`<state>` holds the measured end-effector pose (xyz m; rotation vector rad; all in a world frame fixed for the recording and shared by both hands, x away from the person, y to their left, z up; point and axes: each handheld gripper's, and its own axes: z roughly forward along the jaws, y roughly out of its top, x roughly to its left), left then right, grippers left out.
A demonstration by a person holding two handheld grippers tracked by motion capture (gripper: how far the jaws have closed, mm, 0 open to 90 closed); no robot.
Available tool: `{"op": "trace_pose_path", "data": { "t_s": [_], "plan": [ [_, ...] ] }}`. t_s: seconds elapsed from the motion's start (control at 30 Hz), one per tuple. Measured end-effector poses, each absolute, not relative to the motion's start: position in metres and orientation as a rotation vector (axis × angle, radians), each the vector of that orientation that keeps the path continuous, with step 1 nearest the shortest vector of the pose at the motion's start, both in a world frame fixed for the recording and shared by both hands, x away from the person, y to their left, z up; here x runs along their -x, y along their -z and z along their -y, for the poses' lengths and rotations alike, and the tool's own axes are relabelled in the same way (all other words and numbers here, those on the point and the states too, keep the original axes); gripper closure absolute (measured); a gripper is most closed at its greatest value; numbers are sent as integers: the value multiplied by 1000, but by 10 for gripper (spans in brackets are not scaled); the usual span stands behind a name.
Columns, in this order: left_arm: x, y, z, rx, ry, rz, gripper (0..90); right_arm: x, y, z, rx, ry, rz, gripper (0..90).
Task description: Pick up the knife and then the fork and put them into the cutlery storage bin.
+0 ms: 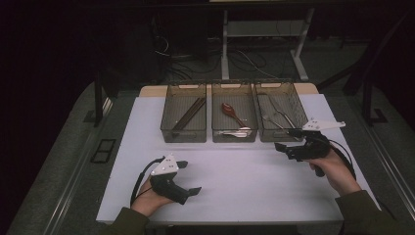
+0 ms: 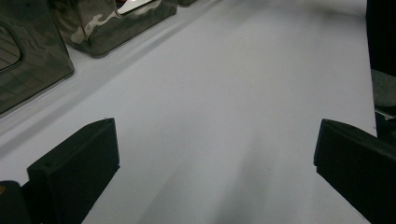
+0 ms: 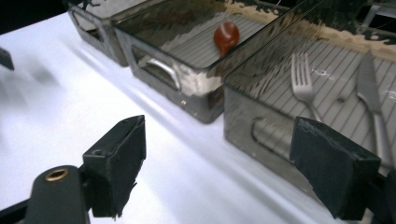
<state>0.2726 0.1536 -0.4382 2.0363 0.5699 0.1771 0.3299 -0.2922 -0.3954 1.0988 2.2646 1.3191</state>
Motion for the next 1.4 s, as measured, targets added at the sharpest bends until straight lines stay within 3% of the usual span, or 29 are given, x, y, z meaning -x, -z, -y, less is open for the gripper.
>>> {"op": "trace_pose_path", "data": {
  "t_s": [0.87,1.4],
  "plan": [
    [-271,438,-155,-2032,-181,-572,0,-268,436,295,-1095,-1401,-2255,173],
    [-270,438,-155,-2042,-184,-571,0,-259,445,292,-1063,-1391,-2304,162]
  ]
}}
